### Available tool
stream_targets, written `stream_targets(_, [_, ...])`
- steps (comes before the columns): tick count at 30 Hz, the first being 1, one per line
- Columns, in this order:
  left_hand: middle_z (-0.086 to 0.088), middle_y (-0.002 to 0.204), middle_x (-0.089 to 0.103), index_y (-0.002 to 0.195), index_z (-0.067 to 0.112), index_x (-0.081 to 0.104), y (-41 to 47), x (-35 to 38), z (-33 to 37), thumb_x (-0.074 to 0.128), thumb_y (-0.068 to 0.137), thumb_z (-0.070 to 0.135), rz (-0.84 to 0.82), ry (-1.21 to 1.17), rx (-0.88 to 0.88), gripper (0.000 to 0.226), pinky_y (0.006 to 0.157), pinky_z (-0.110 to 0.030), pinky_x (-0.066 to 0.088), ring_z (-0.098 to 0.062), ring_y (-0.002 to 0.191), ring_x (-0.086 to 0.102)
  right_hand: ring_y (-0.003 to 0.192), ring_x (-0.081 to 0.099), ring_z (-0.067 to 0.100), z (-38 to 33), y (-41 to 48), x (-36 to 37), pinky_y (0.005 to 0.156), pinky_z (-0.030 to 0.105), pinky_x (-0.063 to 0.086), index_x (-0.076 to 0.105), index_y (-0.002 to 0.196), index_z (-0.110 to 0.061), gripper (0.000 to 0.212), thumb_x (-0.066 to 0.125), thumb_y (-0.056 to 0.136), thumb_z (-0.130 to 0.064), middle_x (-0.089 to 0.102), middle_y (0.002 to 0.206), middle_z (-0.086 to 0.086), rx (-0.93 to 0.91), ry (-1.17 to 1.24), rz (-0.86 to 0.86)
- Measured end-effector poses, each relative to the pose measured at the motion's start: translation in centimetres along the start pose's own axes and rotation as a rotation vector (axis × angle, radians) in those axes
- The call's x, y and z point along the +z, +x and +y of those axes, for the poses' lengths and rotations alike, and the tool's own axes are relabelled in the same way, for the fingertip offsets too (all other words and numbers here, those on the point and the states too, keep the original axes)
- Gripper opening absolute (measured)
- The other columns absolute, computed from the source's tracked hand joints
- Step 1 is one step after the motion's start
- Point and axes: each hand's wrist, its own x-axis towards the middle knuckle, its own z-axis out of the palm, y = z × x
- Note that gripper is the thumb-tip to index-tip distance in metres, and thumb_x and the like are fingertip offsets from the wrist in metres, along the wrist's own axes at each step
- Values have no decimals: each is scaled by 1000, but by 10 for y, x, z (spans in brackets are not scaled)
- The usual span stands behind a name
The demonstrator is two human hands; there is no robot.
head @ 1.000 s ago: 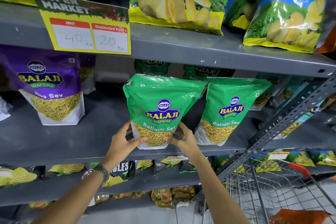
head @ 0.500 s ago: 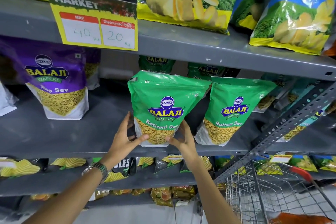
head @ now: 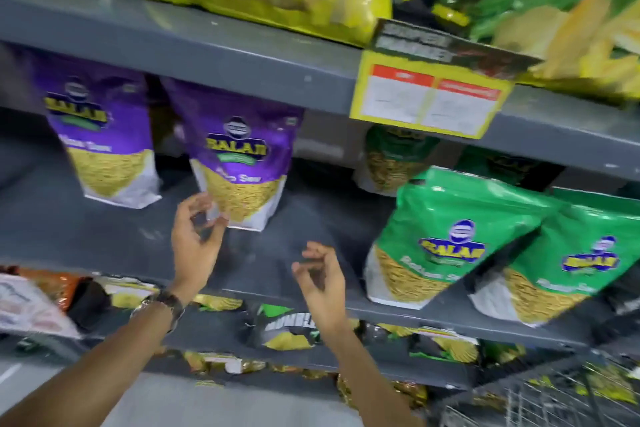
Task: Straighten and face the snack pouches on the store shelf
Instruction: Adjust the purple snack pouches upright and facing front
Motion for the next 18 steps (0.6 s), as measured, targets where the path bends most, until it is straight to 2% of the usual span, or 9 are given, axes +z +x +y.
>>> stream_targets(2, [-15,130,48,127,-1,42,25,-28,-9,65,82,0,-1,30,-58,51,91,-33,49,-27,119,51,85,59,9,-10,32,33,75,12,47,51,112,-21,36,67,83,-7,57,103,-4,3,18,14])
stream_targets(5, [-5,141,35,140,5,30,54,-50,-16,67,82,3,-150,56,-200,69,98,-34,45,-16,129,39,91,60,-1,-24,81,66,78,11,48,45,115,-24,52,71,78,2,57,108,-7,1,65,15])
stream_targets(6, [-1,141,31,144,5,23,63,-52,-19,67,82,3,-249,63,-242,76,103,-38,41,-16,133,35,96,60,0,-25,95,73,85,18,50,44,116,-24,58,72,75,5,58,113,-2,-2,74,6])
stream_targets(8, [2,148,24,148,7,11,81,-53,-26,68,82,8,-456,135,-275,88,114,-40,30,-18,143,23,110,59,21,-26,117,83,100,42,48,42,121,-15,65,75,70,7,55,126,17,26,80,25])
stream_targets(10, [0,157,16,149,10,7,95,-45,-29,71,81,14,-557,176,-254,94,118,-39,21,-14,145,18,119,55,33,-24,128,85,104,50,43,40,126,-7,71,78,67,5,53,131,22,86,58,42])
stream_targets(12, [-2,153,31,147,10,18,104,-34,-30,71,81,15,-565,68,-258,85,116,-36,25,-12,137,32,117,58,28,-22,130,83,101,45,47,42,128,-6,68,77,70,0,57,130,18,132,46,7])
stream_targets(14, [-3,132,55,133,13,40,105,-26,-34,71,80,16,-548,-54,-307,61,107,-34,40,-15,120,51,103,65,11,-21,126,80,88,28,53,43,128,-3,61,73,75,2,63,121,13,153,63,-27])
stream_targets(16, [6,114,66,114,25,53,103,-25,-41,73,78,26,-544,-56,-313,42,89,-18,48,-12,108,60,83,66,-4,-21,121,76,71,13,52,45,124,0,55,71,76,4,66,104,3,129,55,-35])
stream_targets(18, [13,108,68,103,34,55,99,-29,-44,74,73,37,-535,-28,-303,35,77,-7,46,-2,101,63,79,66,-7,-23,114,74,68,10,51,48,120,-4,50,71,77,4,66,100,-1,117,59,-41])
